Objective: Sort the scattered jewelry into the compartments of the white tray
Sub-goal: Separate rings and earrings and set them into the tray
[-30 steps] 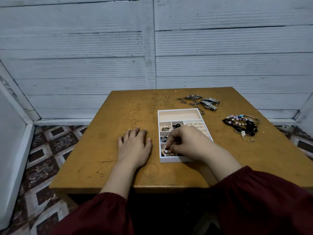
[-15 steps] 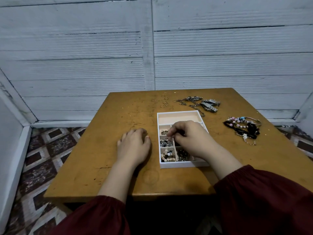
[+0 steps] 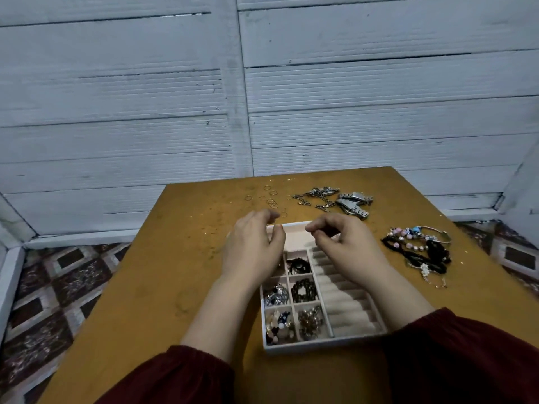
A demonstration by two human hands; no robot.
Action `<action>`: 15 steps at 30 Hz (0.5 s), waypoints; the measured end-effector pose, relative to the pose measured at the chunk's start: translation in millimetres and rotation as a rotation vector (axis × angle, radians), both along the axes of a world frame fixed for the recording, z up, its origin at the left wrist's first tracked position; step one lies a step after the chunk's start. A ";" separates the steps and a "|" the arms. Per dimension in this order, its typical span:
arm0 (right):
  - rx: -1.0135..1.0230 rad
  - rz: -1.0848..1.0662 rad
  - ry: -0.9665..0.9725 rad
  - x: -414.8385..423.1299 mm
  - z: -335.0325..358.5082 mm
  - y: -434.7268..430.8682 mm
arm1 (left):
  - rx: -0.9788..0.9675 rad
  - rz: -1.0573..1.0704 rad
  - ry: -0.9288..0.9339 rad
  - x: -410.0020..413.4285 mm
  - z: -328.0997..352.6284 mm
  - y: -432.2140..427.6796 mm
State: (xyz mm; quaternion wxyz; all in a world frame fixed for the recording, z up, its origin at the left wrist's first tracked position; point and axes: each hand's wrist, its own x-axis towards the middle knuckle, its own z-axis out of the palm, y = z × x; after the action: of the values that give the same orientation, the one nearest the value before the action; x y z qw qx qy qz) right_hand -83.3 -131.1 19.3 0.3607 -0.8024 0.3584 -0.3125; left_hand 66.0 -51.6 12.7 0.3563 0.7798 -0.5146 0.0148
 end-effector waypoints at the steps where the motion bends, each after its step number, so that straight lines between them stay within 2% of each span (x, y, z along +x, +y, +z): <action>1: 0.020 -0.025 -0.018 -1.3 -1.2 -6.9 | -0.008 -0.020 0.006 -1.0 1.5 -8.8; 5: 0.078 -0.103 -0.062 -5.2 -7.9 -37.7 | -0.020 -0.083 0.018 -4.5 7.7 -44.5; 15: -0.078 -0.247 0.074 12.7 -20.9 -115.9 | 0.082 -0.126 0.073 13.0 4.0 -119.4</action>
State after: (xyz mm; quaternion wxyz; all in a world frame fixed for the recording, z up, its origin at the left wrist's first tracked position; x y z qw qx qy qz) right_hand -70.6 -247.0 -1.6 0.2745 -0.7766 0.4549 -0.3384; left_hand 79.0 -171.0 16.7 0.3428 0.7597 -0.5495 -0.0574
